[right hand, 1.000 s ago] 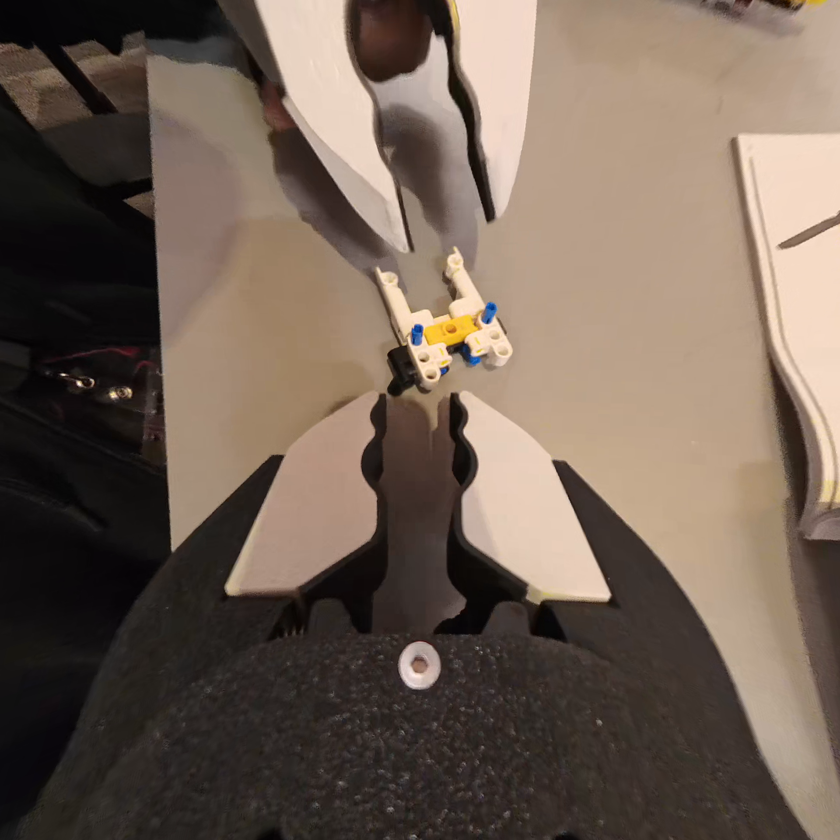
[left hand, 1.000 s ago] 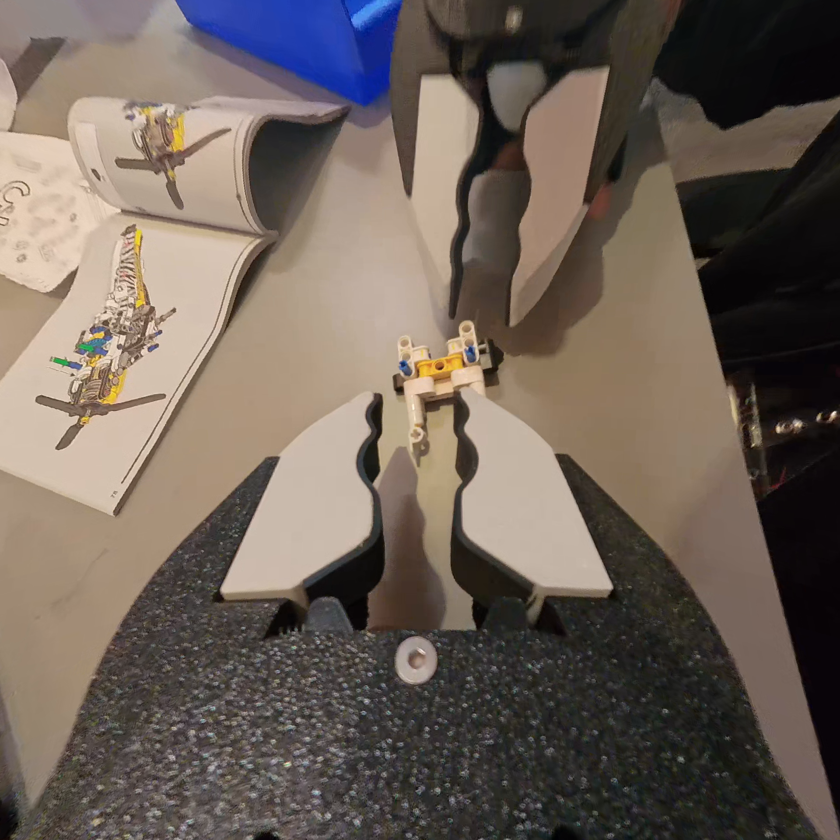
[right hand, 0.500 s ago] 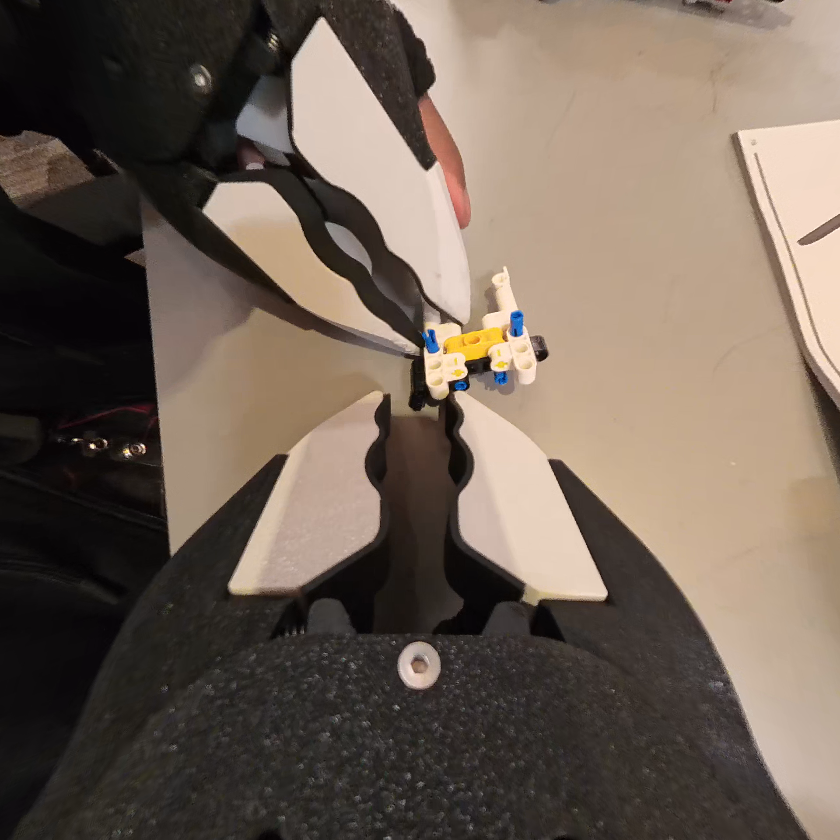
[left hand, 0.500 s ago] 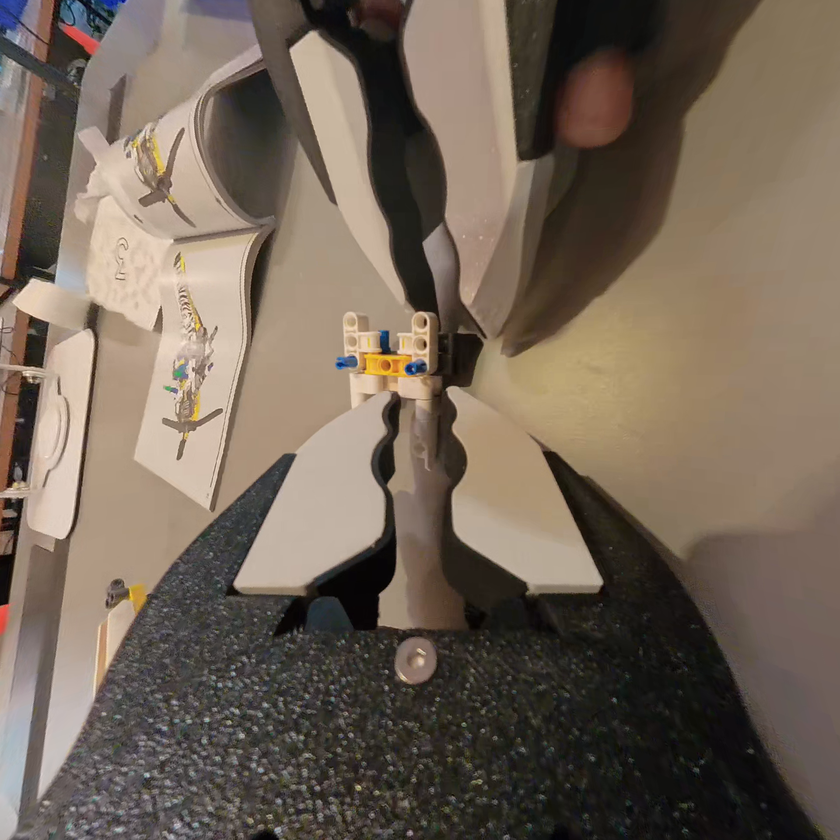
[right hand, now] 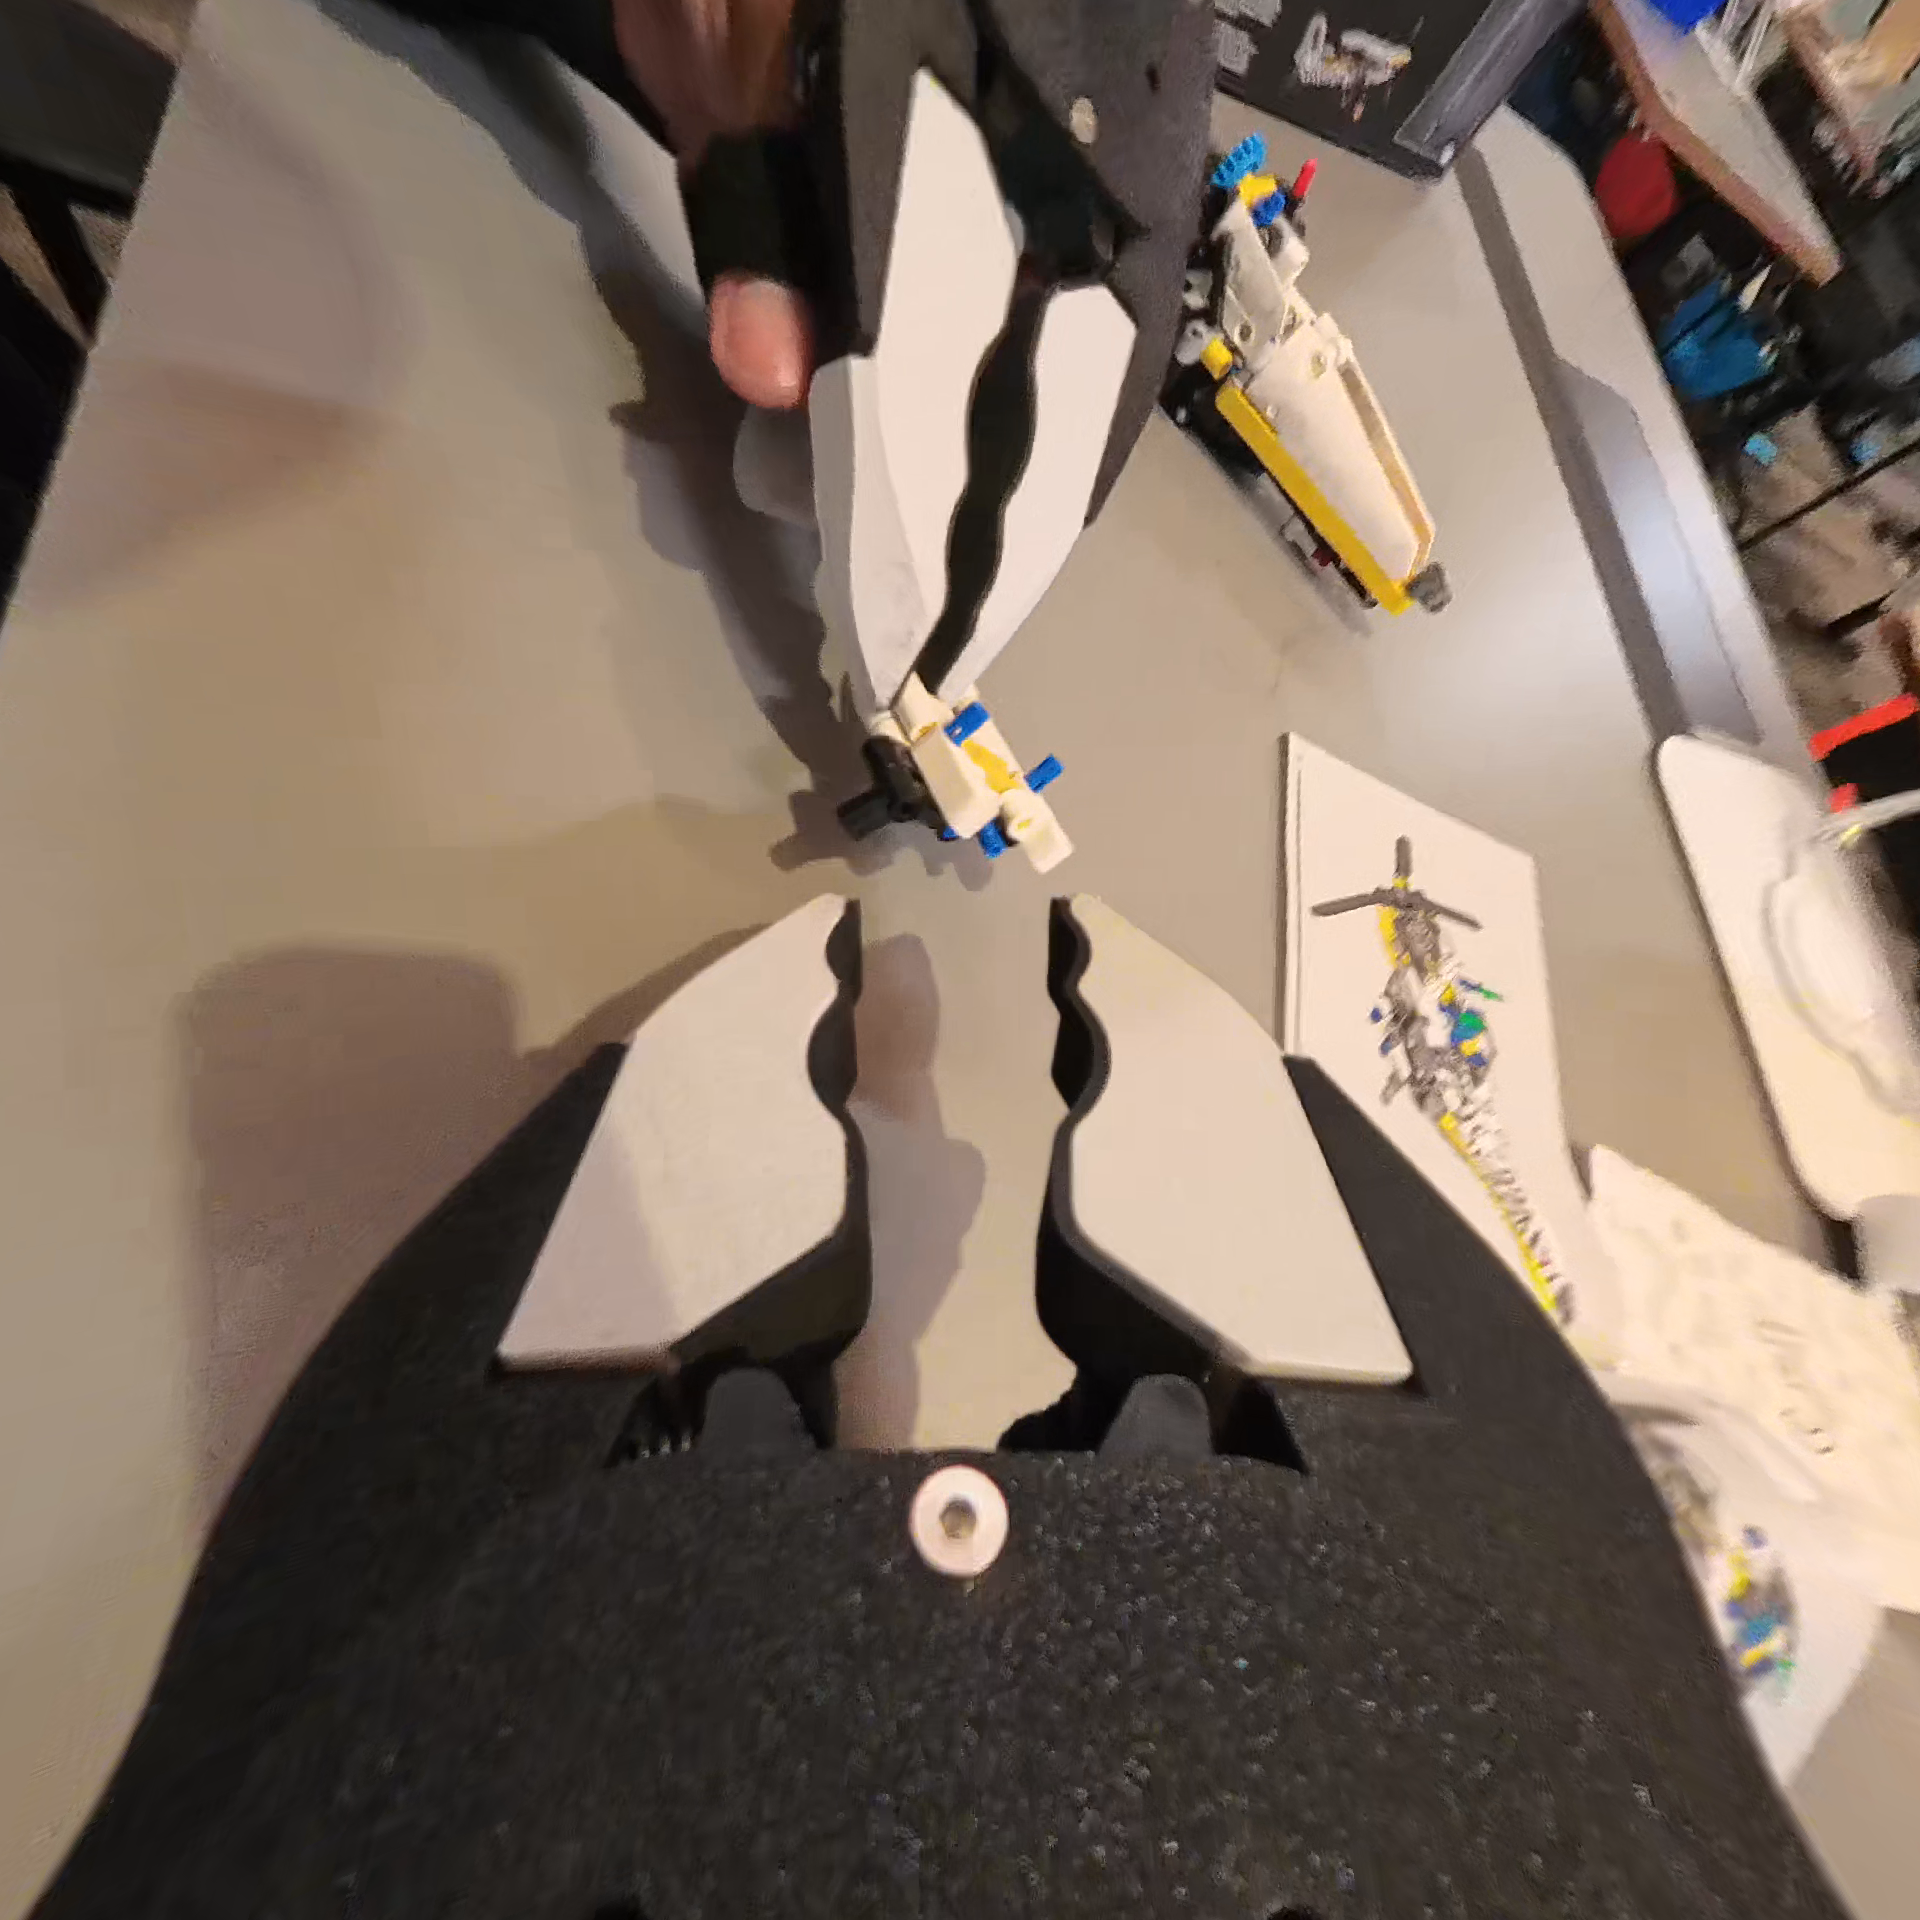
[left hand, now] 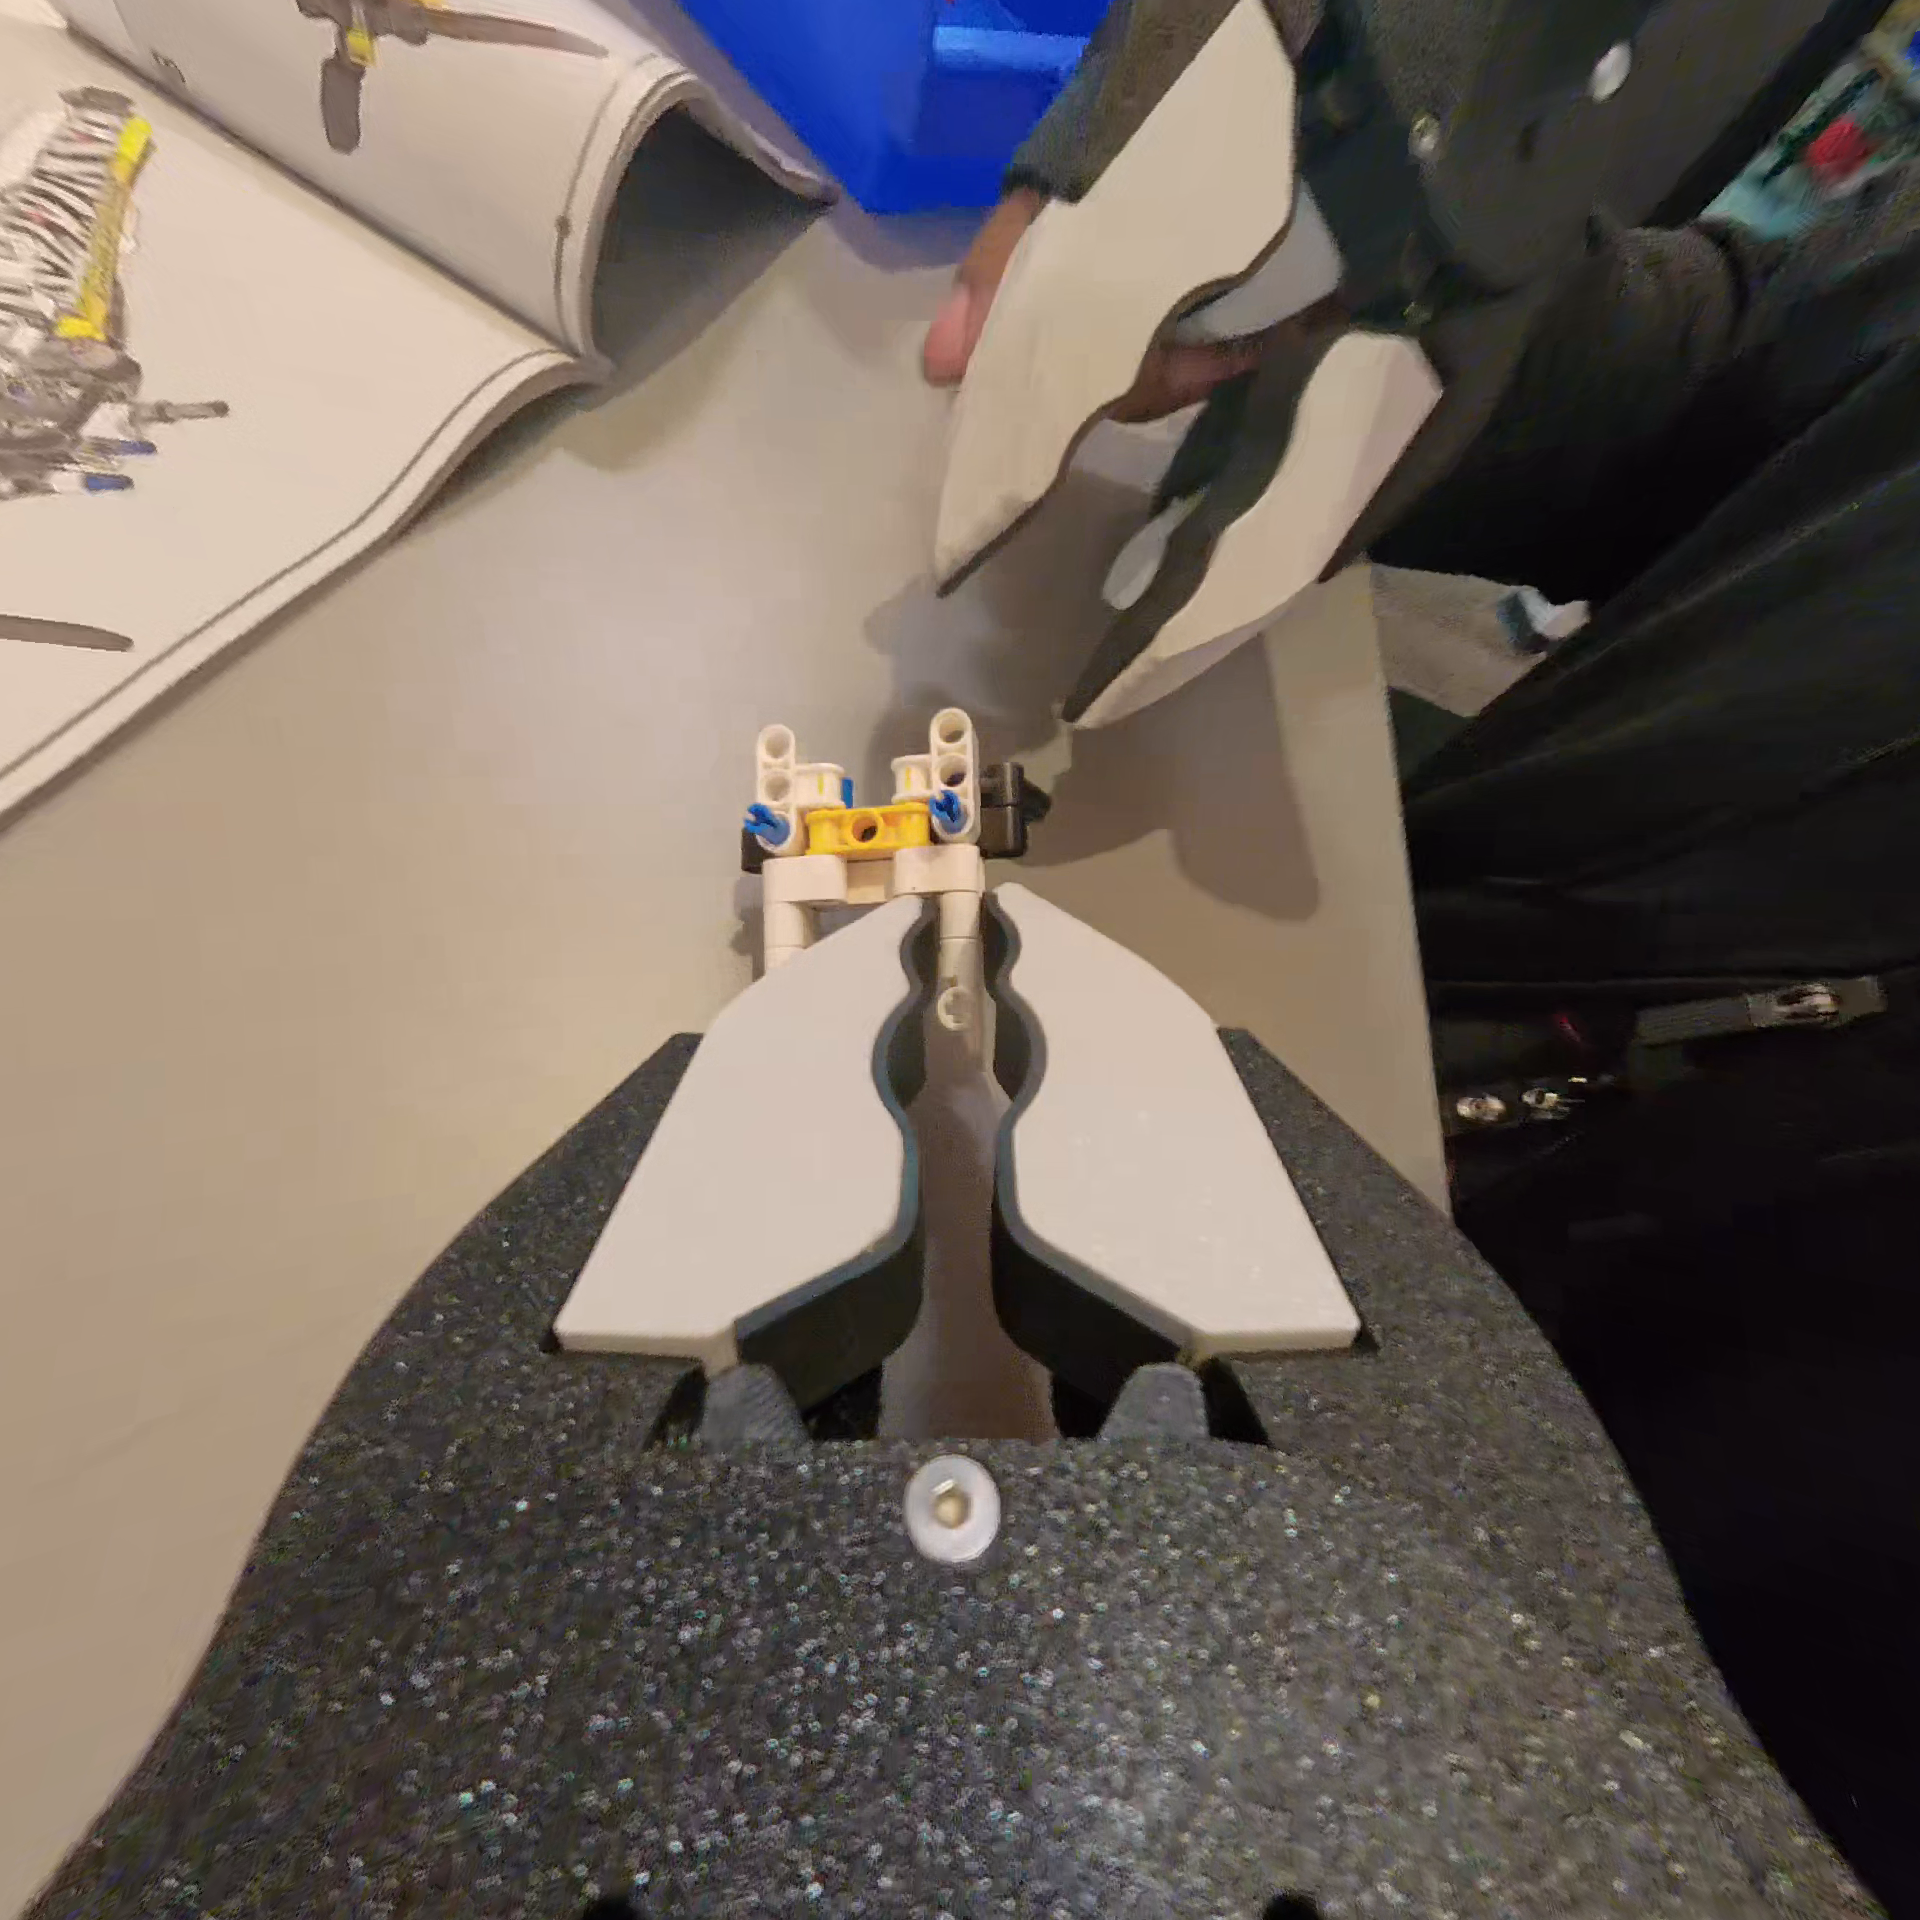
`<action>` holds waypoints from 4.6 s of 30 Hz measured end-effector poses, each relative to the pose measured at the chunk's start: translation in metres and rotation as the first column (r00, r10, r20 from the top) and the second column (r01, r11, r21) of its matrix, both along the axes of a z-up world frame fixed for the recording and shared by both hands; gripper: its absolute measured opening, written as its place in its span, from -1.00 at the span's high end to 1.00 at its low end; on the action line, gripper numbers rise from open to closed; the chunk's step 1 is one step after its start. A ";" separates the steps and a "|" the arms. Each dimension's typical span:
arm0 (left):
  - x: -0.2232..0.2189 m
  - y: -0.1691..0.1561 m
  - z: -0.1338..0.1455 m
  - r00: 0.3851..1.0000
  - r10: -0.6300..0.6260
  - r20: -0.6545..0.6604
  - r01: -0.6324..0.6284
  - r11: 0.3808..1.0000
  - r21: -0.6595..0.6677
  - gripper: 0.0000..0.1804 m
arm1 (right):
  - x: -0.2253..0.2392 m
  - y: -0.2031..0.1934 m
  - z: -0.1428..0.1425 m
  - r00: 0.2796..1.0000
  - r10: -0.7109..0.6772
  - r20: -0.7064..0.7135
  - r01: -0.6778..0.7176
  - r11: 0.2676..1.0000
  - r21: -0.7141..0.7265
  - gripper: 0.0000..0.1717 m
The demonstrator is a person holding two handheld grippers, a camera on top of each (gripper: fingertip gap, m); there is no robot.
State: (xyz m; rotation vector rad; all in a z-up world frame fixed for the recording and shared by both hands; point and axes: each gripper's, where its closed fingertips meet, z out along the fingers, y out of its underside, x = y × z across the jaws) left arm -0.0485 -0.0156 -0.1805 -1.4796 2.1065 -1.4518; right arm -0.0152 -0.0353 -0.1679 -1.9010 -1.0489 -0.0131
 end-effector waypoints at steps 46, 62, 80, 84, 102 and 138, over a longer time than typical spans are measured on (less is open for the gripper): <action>0.012 -0.002 0.024 0.987 -0.012 0.163 0.028 0.995 -0.099 0.79 | -0.015 0.020 0.021 0.929 -0.016 -0.369 0.009 1.000 -0.019 0.65; 0.010 -0.008 0.036 0.945 -0.101 0.312 0.097 0.995 0.028 0.70 | -0.024 0.018 0.024 0.885 0.024 -0.466 -0.060 0.996 -0.063 0.87; 0.008 -0.016 0.042 0.959 -0.128 0.253 0.179 0.966 -0.188 0.88 | -0.029 0.013 0.035 0.873 0.128 -0.471 -0.110 0.992 0.067 0.89; 0.009 -0.018 0.043 0.965 -0.128 0.229 0.181 0.957 -0.228 0.88 | -0.028 0.012 0.037 0.892 0.151 -0.426 -0.111 0.987 0.117 0.90; 0.009 -0.025 0.056 0.969 -0.177 0.170 0.237 0.858 -0.457 0.90 | -0.031 0.006 0.050 0.911 0.226 -0.345 -0.139 0.956 0.258 0.92; 0.027 -0.007 0.038 0.960 -0.081 0.268 0.112 0.989 -0.101 0.70 | -0.004 0.010 0.027 0.953 0.098 -0.287 -0.055 0.986 0.156 0.92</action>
